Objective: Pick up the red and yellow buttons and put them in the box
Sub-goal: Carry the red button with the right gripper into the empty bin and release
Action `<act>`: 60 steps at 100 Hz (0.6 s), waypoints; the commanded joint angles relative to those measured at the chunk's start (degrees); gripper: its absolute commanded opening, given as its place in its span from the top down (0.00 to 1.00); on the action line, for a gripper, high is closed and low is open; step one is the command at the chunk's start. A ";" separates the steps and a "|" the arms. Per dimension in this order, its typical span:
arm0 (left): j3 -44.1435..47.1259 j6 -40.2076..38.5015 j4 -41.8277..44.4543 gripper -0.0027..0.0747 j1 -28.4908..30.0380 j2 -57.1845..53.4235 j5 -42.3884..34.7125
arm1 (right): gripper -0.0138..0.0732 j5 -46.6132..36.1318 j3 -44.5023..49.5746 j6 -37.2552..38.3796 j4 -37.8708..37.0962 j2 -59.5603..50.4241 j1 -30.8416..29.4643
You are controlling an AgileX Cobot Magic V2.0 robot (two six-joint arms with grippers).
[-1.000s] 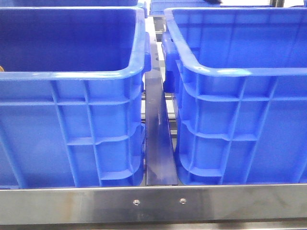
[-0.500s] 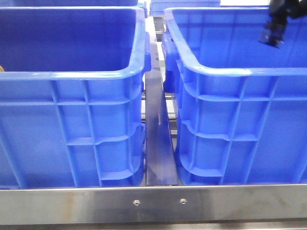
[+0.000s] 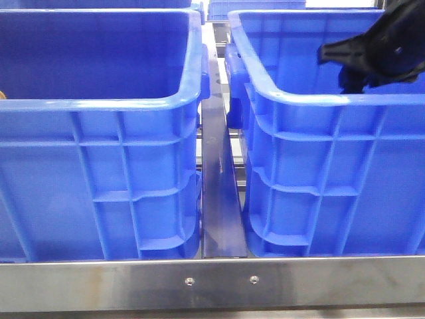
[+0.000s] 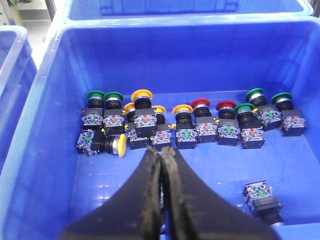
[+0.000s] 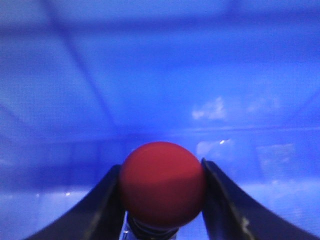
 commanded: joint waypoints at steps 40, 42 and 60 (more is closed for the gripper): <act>-1.46 -0.42 0.00 0.99 0.03 0.37 -4.48 | 0.68 -5.37 -3.92 0.13 -0.68 2.08 0.65; -1.46 -0.42 0.00 0.99 0.03 0.37 -4.48 | 0.68 -5.21 -3.92 0.13 -0.68 2.17 0.65; -1.46 -0.42 0.00 0.99 0.03 0.37 -4.48 | 0.68 -3.41 -3.92 0.13 -0.68 2.46 0.65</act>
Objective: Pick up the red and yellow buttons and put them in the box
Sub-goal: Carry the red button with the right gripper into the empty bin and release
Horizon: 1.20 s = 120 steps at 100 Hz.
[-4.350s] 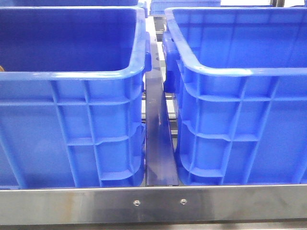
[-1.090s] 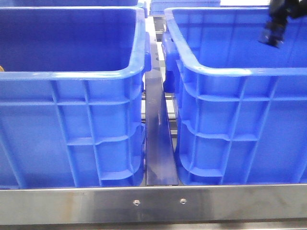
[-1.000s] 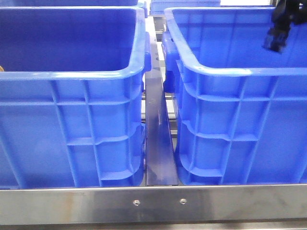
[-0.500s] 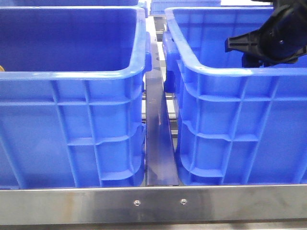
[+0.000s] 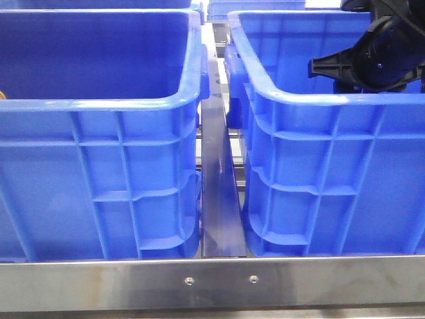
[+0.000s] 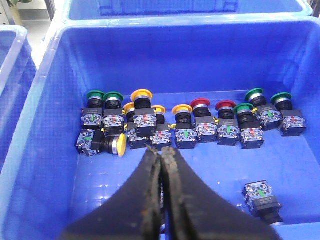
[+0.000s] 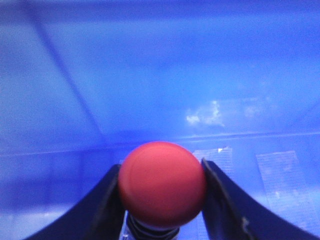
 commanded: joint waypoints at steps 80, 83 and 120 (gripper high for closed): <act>-1.46 -0.42 0.00 0.99 0.03 0.37 -4.48 | 0.17 -0.73 3.53 -0.09 -0.96 -13.46 -0.95; -1.46 -0.42 0.00 0.99 0.03 0.37 -4.48 | 0.17 -0.73 4.27 -0.09 -0.96 -14.47 -1.25; -1.46 -0.42 0.00 0.99 0.03 0.37 -4.48 | 0.17 3.00 16.58 -0.62 -0.50 -34.10 -2.22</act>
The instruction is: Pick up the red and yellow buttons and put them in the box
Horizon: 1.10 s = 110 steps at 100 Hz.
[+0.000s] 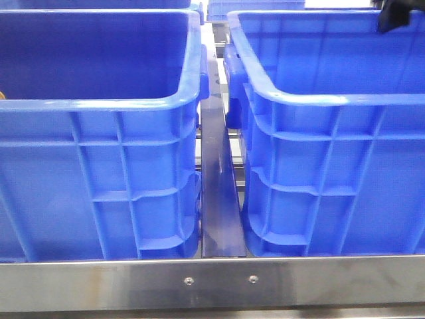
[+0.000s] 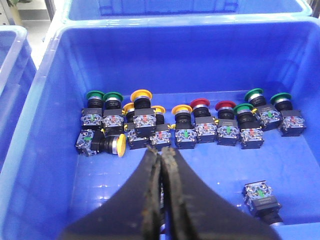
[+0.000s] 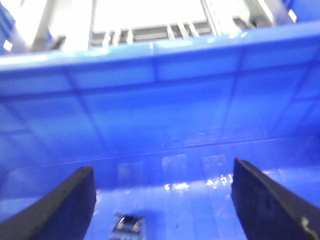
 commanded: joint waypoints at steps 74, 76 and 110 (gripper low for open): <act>-1.46 -0.31 0.00 0.99 0.03 0.37 -4.48 | 0.57 9.72 11.61 -2.12 -0.75 -32.15 -0.32; -1.46 -0.31 0.00 0.99 0.03 0.37 -4.48 | 0.62 9.72 11.61 -2.12 -0.75 -32.25 -0.32; -1.46 -0.31 0.00 0.73 0.03 0.37 -4.48 | 0.92 10.30 11.61 -2.12 -0.75 -32.23 -0.32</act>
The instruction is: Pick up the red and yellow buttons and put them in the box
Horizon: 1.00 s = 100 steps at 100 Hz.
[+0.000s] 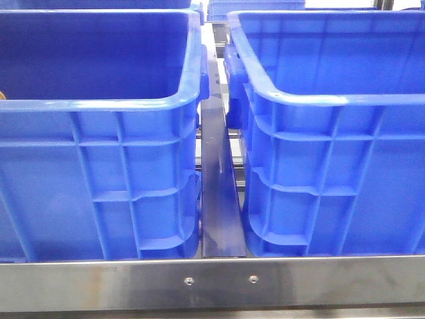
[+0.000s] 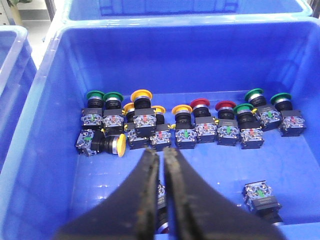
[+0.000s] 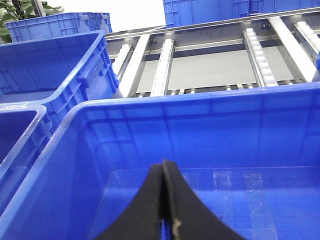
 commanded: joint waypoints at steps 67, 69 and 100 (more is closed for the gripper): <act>-9.34 -0.31 0.00 0.27 0.03 27.01 -9.84 | 0.92 0.43 -1.52 -0.94 -0.75 -0.42 -0.32; -9.96 -0.31 0.00 0.27 0.03 28.67 -9.84 | 0.92 0.69 -1.52 -0.94 -0.75 -0.42 -0.32; -24.64 -1.45 0.32 0.27 0.03 49.79 -9.85 | 0.92 0.92 -1.52 -0.94 -0.75 -0.42 -0.32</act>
